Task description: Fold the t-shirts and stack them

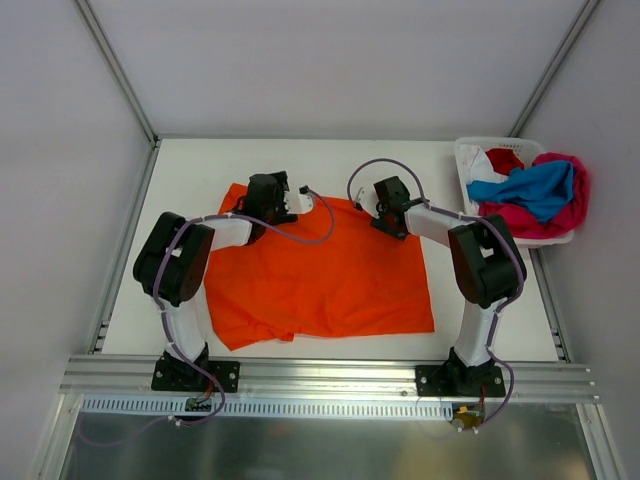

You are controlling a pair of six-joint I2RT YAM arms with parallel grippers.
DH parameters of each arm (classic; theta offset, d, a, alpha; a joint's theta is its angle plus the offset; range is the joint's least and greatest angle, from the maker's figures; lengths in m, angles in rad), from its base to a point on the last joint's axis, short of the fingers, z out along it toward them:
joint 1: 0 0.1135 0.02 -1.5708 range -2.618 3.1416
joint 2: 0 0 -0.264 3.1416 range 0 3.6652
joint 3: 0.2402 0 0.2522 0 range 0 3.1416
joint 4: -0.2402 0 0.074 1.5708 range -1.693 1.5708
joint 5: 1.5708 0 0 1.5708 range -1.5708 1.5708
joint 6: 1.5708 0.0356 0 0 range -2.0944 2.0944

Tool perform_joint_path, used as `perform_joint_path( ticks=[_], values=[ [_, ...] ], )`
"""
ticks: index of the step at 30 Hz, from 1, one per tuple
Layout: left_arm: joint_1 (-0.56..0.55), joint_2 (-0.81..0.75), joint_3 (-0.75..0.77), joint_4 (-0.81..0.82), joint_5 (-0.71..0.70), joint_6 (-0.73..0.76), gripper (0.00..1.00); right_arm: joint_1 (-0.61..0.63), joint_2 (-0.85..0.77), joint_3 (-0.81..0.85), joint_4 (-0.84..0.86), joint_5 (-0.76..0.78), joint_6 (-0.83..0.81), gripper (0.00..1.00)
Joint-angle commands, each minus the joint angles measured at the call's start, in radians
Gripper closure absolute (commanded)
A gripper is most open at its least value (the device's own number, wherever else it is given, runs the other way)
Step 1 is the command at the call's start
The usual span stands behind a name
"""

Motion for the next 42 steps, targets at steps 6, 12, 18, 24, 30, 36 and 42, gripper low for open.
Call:
perform_joint_path(
  ticks=[6,12,18,24,30,36,42],
  values=[
    [-0.004,0.034,0.072,-0.097,0.045,-0.001,0.11,-0.002,-0.032,-0.007,0.018,0.012,0.016,0.44],
    [-0.004,0.075,0.107,-0.083,0.005,0.010,0.11,-0.002,-0.031,-0.005,0.018,0.009,0.021,0.44],
    [-0.004,0.134,0.132,-0.062,-0.022,0.025,0.15,-0.004,-0.034,-0.014,0.021,0.007,0.022,0.44],
    [-0.004,0.149,0.161,-0.106,-0.035,0.022,0.78,-0.004,-0.035,-0.027,0.028,0.007,0.024,0.44],
    [-0.010,0.108,0.140,-0.108,-0.047,0.002,1.00,-0.004,-0.037,-0.033,0.031,-0.003,0.031,0.44],
    [-0.013,0.048,0.121,-0.102,-0.079,0.004,1.00,0.004,-0.041,-0.034,0.034,-0.023,0.015,0.44],
    [-0.013,0.034,0.123,-0.102,-0.099,0.019,1.00,0.024,-0.035,-0.034,0.064,-0.029,-0.019,0.44]
  ],
)
